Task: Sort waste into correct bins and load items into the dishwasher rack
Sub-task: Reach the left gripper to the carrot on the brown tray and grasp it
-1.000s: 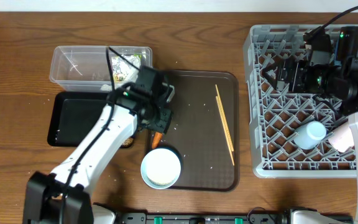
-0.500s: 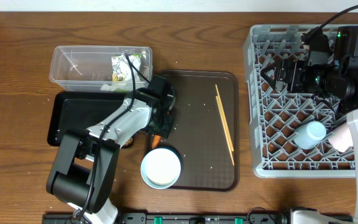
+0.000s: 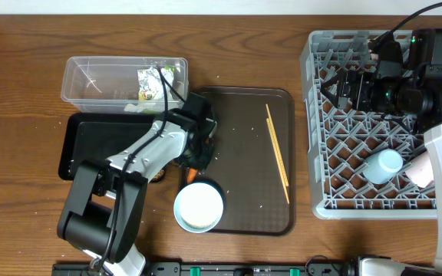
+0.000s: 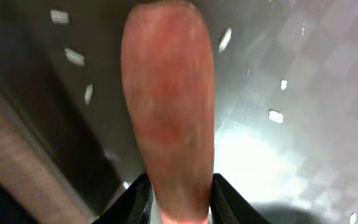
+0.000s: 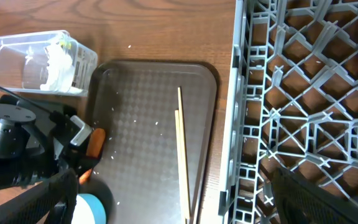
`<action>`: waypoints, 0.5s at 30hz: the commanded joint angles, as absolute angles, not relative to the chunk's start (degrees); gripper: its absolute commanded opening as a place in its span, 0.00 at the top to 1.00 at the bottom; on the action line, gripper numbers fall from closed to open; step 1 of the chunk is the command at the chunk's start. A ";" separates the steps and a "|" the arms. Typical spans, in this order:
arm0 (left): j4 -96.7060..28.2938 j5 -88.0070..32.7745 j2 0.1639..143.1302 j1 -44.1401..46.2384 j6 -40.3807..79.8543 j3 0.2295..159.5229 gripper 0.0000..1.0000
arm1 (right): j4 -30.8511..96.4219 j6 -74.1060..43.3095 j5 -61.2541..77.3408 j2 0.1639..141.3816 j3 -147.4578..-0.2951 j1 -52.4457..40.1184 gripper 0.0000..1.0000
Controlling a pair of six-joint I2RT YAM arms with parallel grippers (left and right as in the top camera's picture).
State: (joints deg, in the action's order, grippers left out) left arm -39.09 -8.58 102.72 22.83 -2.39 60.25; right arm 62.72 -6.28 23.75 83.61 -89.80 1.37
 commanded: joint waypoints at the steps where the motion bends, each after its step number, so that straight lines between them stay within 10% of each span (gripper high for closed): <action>1: -42.89 -8.05 99.94 22.72 -2.96 65.80 0.69 | 62.52 -5.74 23.99 83.61 -89.38 1.06 0.08; 15: -46.04 -8.97 95.31 22.11 -5.32 69.14 0.61 | 62.52 -5.72 23.94 83.61 -89.38 1.06 0.08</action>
